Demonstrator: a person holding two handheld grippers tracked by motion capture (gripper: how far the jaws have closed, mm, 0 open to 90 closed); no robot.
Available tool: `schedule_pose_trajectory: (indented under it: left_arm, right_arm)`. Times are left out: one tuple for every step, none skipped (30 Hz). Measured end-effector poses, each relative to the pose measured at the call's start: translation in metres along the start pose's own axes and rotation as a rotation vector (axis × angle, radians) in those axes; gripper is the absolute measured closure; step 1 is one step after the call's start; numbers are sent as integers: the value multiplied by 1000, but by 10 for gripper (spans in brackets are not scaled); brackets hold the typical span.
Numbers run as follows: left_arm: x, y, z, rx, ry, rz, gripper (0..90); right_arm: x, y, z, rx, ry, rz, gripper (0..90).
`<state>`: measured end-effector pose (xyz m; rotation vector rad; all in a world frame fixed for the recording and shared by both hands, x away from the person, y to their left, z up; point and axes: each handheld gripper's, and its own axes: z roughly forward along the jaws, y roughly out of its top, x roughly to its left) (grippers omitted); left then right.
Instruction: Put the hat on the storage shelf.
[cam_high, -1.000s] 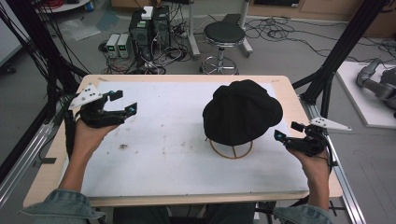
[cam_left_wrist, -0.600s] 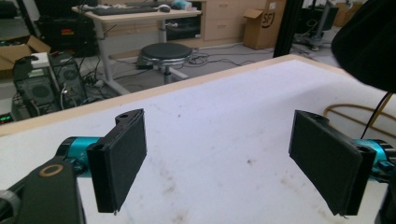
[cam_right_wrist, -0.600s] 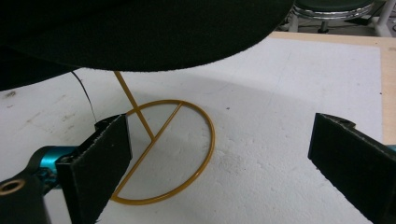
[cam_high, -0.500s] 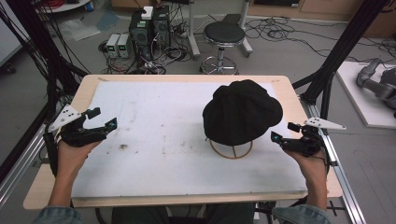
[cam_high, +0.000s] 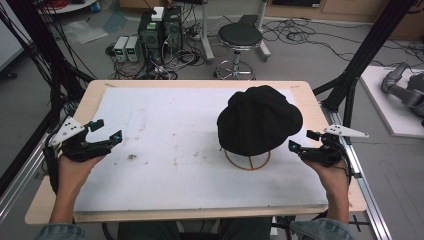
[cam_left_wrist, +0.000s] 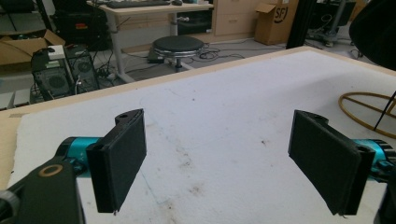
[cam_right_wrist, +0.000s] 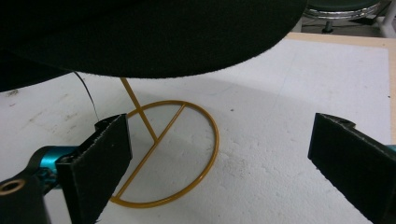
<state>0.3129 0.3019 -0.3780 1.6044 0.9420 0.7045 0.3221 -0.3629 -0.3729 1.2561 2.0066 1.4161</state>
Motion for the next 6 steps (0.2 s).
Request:
schedule_pose_trajectory:
  left_arm:
    - [0, 0, 0, 2, 1, 1, 196]
    - [0, 0, 0, 2, 1, 1, 196]
    - [0, 0, 0, 1, 0, 0, 196]
    - [0, 0, 1, 1, -2, 2, 196]
    - [0, 0, 1, 1, -2, 2, 196]
    - [0, 0, 1, 0, -3, 2, 196]
  right_arm:
    - [0, 0, 0, 0, 0, 1, 58]
    - [0, 0, 0, -2, 0, -6, 58]
    - [0, 0, 0, -1, 0, -5, 58]
    - [1, 0, 0, -1, 1, -6, 58]
    - [1, 0, 0, -1, 1, -6, 58]
    - [0, 0, 0, -2, 1, -6, 58]
